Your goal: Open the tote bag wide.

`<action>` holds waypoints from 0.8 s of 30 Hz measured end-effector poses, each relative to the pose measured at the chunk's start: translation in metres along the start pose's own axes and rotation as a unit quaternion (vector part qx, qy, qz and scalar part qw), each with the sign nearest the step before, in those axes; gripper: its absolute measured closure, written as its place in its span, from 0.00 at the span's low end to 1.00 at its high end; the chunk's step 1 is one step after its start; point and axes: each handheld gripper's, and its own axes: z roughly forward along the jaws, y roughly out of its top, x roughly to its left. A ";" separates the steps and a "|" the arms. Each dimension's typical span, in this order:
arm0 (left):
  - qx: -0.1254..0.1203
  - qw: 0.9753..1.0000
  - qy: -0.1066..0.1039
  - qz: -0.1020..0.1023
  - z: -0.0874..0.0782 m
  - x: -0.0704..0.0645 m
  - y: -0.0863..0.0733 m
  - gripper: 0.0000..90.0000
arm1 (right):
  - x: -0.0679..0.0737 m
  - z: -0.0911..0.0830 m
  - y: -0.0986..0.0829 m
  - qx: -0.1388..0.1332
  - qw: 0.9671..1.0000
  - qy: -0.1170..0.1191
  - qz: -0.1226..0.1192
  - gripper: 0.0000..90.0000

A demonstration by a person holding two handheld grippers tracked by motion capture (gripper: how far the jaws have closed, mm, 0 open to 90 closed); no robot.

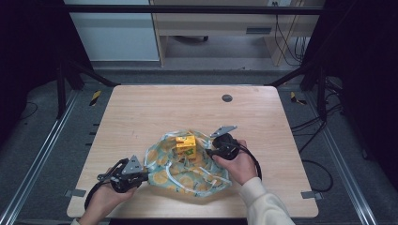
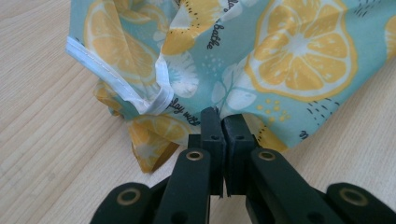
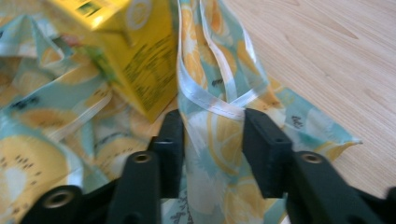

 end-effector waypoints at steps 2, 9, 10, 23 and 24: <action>0.000 1.000 -0.004 -0.002 0.002 0.000 0.002 0.98 | -0.004 0.003 0.002 -0.005 1.000 -0.004 0.006 0.82; -0.019 1.000 0.003 -0.001 0.002 0.001 0.014 0.99 | -0.021 0.004 0.025 -0.036 0.999 -0.007 0.014 0.98; -0.025 1.000 0.004 -0.002 0.001 0.002 0.017 0.99 | -0.024 0.003 0.028 -0.044 0.999 -0.007 0.015 0.98; 0.003 1.000 0.001 -0.012 0.019 0.010 0.012 1.00 | -0.049 0.035 0.035 -0.037 0.997 -0.017 0.066 0.99; 0.003 1.000 0.001 -0.012 0.019 0.010 0.012 1.00 | -0.049 0.038 0.033 -0.031 0.997 -0.018 0.069 0.99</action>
